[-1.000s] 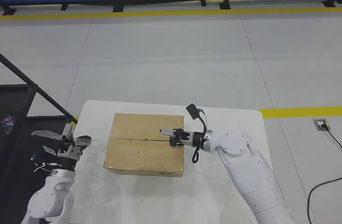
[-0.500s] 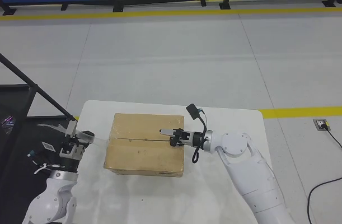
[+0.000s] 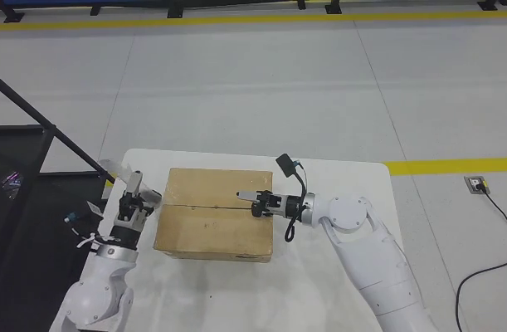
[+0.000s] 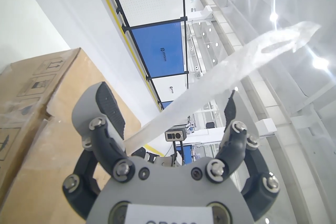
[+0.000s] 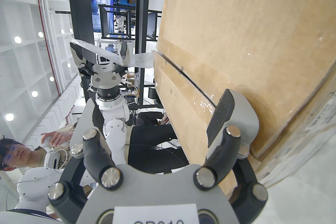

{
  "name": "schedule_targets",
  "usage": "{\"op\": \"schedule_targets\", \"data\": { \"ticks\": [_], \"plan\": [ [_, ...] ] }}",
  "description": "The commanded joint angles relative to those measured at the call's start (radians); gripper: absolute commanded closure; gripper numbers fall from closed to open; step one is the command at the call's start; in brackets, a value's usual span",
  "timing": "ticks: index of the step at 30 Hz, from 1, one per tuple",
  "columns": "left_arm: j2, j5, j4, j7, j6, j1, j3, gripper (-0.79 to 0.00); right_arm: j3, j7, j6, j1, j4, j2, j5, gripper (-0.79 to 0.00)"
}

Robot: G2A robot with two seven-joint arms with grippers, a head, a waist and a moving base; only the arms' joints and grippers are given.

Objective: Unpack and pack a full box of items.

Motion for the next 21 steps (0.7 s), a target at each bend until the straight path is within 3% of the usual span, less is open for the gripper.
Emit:
{"op": "schedule_targets", "data": {
  "ticks": [1,21],
  "plan": [
    [-0.002,0.016,-0.005,0.016,0.019,-0.005,0.012,-0.785,0.000,0.000,0.000,0.000,0.000,0.000,0.000,-0.785],
    [-0.027,0.084,0.015,0.052,0.073,-0.071,0.127,-0.785,0.000,0.000,0.000,0.000,0.000,0.000,0.000,-0.785]
  ]
}}
